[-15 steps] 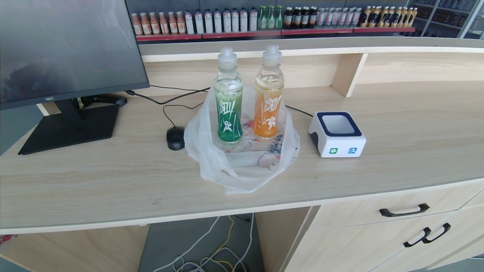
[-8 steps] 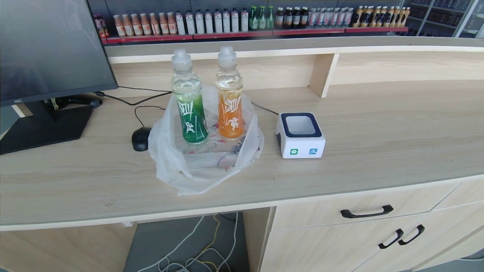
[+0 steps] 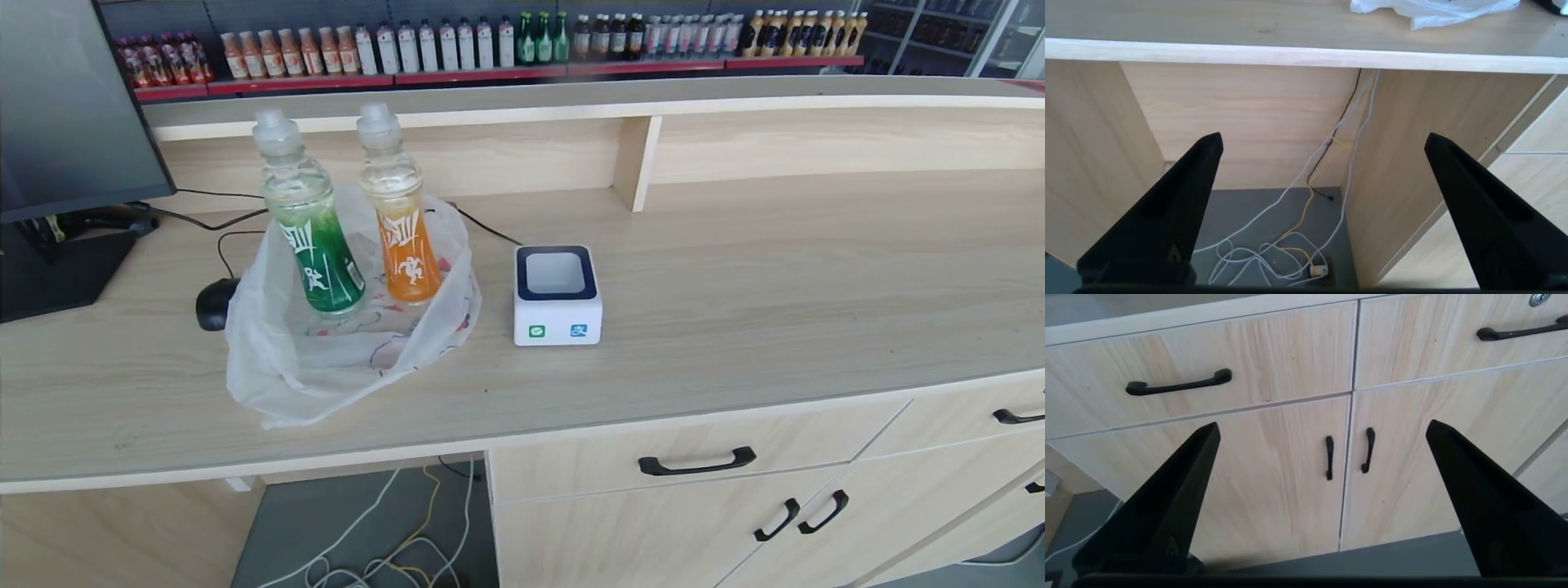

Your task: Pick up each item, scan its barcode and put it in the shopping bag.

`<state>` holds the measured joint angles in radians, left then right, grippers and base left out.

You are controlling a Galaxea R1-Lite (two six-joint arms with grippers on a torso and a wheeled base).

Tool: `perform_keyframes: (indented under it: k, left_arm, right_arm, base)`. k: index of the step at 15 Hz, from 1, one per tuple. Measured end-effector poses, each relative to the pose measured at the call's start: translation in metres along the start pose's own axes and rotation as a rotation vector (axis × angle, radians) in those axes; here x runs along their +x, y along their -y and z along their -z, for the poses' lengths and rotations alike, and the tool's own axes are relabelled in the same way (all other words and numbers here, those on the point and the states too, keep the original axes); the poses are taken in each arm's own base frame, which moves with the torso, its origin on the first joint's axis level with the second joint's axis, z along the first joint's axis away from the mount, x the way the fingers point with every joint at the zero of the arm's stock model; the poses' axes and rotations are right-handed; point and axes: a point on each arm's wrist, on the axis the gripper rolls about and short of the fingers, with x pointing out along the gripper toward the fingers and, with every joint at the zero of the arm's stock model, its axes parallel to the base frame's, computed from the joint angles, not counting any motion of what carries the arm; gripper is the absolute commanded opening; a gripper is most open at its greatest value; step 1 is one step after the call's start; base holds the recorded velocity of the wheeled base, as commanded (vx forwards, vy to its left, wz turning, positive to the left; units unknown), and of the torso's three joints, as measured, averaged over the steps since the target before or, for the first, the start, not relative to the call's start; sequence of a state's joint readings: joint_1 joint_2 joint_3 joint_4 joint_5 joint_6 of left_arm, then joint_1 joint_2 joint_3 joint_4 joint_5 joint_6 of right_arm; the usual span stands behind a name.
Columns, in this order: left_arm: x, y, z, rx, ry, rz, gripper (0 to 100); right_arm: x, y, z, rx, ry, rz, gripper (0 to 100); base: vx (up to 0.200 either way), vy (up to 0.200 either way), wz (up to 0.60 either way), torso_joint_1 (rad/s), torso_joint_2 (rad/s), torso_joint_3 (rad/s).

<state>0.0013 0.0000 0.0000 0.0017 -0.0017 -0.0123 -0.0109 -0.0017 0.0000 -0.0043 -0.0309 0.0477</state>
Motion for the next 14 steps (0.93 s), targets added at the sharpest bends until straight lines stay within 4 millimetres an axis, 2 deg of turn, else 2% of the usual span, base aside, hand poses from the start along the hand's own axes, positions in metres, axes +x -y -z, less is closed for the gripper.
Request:
perform_keyframes:
  k: [14]
  left_arm:
    - [0.0,0.0,-0.0001,0.005,0.001,0.0,100]
  right_arm:
    - [0.0,0.0,0.0,-0.001,0.0,0.0,100]
  base:
    - [0.0,0.0,0.0,0.0,0.0,0.0]
